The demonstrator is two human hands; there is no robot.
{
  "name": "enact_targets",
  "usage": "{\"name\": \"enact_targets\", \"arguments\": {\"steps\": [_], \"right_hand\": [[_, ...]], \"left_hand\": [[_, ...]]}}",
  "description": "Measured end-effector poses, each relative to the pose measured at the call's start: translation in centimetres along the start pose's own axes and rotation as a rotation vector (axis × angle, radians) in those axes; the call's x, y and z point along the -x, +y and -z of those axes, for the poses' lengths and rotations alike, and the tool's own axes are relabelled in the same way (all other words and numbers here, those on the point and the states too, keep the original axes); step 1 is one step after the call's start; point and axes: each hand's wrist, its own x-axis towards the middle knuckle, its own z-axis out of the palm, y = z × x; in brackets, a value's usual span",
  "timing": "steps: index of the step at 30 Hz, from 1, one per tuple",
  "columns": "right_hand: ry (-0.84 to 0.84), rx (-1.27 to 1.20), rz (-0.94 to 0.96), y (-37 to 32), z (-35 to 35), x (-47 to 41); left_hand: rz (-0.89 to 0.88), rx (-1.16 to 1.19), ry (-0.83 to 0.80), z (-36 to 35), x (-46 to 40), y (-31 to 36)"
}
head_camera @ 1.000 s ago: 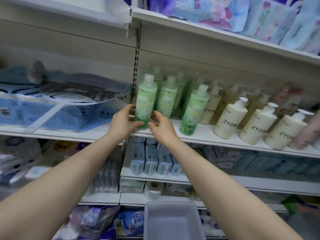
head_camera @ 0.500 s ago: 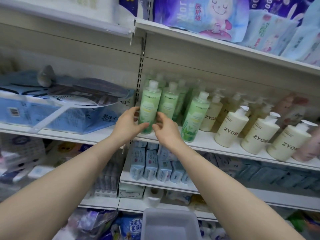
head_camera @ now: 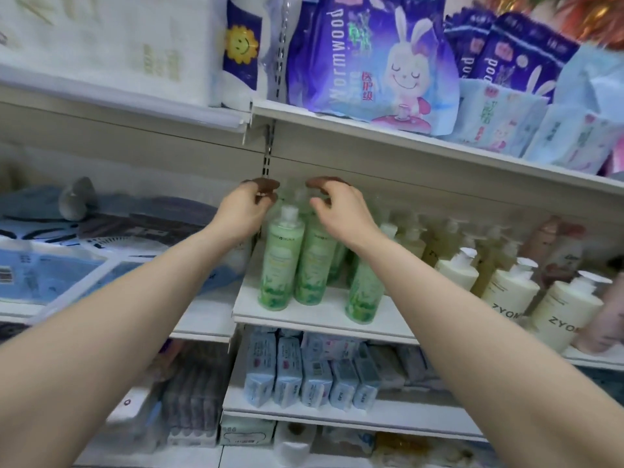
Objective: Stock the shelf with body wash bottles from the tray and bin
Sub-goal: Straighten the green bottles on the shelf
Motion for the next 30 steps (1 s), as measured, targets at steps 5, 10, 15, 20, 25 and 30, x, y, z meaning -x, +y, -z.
{"name": "enact_targets", "arguments": {"steps": [5,10,15,20,25,30], "right_hand": [[-0.149,0.027,-0.099,0.3,-0.4,-4.5],[-0.239,0.069,-0.148,0.5,-1.6,-7.0],[-0.327,0.117,-0.144,0.8,-2.0,-8.2],[-0.436,0.186,-0.147,1.0,-2.4,-9.1],[-0.453,0.185,-0.134,0.7,-2.6,-9.5],[-0.473,0.183,-0.089,-0.1,-2.9,-9.5]], "left_hand": [[0.044,0.076,-0.102,-1.0,-3.7,-1.0],[0.058,0.026,-0.234,-2.5,-6.0,-2.5],[0.029,-0.058,-0.314,-3.6,-6.7,-3.4],[0.057,-0.124,-0.357,-4.9,-6.8,-3.8],[0.045,-0.101,-0.340,-5.3,-6.1,-3.9],[0.075,-0.028,-0.345,-3.9,-5.5,-4.4]]}}
